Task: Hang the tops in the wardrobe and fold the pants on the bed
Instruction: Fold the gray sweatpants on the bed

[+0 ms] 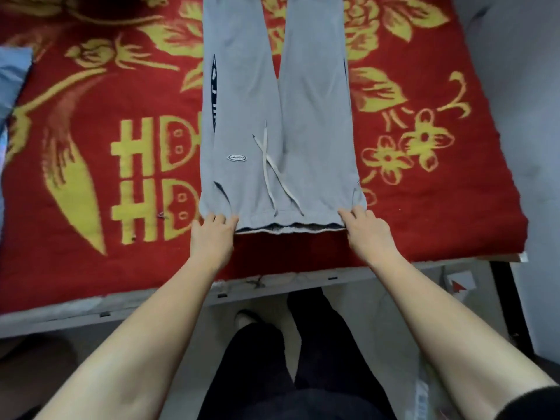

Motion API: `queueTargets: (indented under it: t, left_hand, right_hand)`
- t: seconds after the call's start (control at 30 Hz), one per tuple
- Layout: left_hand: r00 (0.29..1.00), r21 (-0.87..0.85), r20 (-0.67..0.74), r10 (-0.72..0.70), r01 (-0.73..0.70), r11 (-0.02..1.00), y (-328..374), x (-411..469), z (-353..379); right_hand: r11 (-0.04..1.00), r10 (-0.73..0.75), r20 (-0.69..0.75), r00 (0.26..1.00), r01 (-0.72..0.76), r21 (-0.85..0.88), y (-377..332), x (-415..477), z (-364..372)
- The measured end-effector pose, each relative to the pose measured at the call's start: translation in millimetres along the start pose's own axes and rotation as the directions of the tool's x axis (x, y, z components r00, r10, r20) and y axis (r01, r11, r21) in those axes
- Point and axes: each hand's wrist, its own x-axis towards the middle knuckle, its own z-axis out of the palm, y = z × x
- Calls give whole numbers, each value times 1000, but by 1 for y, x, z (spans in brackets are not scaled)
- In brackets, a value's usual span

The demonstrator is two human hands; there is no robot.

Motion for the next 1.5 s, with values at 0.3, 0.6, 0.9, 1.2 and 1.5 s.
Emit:
queueTargets:
  t: [0.3,0.6,0.9,1.2,1.5]
  left_hand:
    - [900,-142,435,-13,83,986,29,-17,134]
    - [998,-254,20,-54,57,965,58,6,107]
    - [990,-660,-138,8,-98,745,177,49,90]
    - [999,-467,45,20,3,884,262,75,106]
    - [909,-766,416,35,329,552,197,74,48]
  right_hand:
    - [992,-91,384,919,119,-49,-30,-20,142]
    - [909,-63,387,920,-107,402,-1,11,126]
    - [474,352,331,876,-472,743,56,113,106]
    - [3,344,426,837,-455,891,68,187,116]
    - [-130,197,446,873,-428,894,49,202,50]
